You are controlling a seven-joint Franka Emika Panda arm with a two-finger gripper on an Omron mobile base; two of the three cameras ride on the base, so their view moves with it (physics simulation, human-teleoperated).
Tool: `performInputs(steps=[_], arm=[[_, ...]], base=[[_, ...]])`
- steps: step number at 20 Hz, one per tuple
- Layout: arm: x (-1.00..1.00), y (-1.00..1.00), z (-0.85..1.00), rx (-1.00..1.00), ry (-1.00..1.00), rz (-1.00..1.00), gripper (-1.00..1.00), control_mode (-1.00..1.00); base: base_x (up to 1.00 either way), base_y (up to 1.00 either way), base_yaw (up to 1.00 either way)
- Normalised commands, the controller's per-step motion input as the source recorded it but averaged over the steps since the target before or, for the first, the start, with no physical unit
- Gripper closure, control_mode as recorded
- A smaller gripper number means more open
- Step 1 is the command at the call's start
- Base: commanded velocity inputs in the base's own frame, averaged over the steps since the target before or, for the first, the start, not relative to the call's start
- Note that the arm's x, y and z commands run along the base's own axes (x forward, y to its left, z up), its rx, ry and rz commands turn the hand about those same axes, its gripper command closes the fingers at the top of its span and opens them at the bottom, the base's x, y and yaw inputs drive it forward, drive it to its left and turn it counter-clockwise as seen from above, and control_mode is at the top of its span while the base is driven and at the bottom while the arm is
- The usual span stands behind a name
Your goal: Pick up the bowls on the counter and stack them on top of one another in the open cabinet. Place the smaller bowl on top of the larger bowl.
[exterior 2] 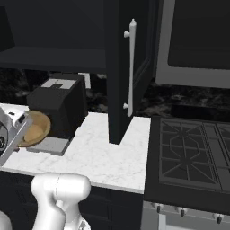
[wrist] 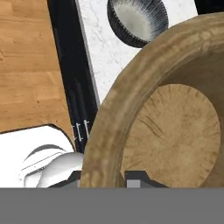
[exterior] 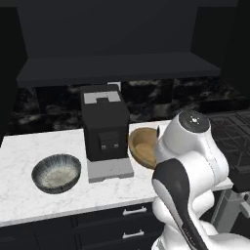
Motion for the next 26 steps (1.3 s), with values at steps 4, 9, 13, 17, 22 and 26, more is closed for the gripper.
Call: performInputs(steps=[4,9,13,17,22,26], arm=[[-0.12,0.99,-0.17,0.00,-0.03,0.29,1.00,-1.00],[0.25,0.98,-0.11,0.00,-0.02,0.38,1.00,-1.00],[0.71,0.97,-0.25,0.00,0.00,0.44,1.00,-1.00],[0.54,0.99,-0.03,-0.14,0.01,0.07,1.00,-1.00],[0.60,0.76,-0.23,-0.11,0.01,-0.20,1.00,-1.00],[0.81,0.52,-0.24,-0.03,0.09,-0.26,1.00,-1.00]], base=[[0.00,0.00,0.00],[0.00,0.00,0.00],[0.00,0.00,0.00],[0.00,0.00,0.00],[0.00,0.00,0.00],[0.00,0.00,0.00]])
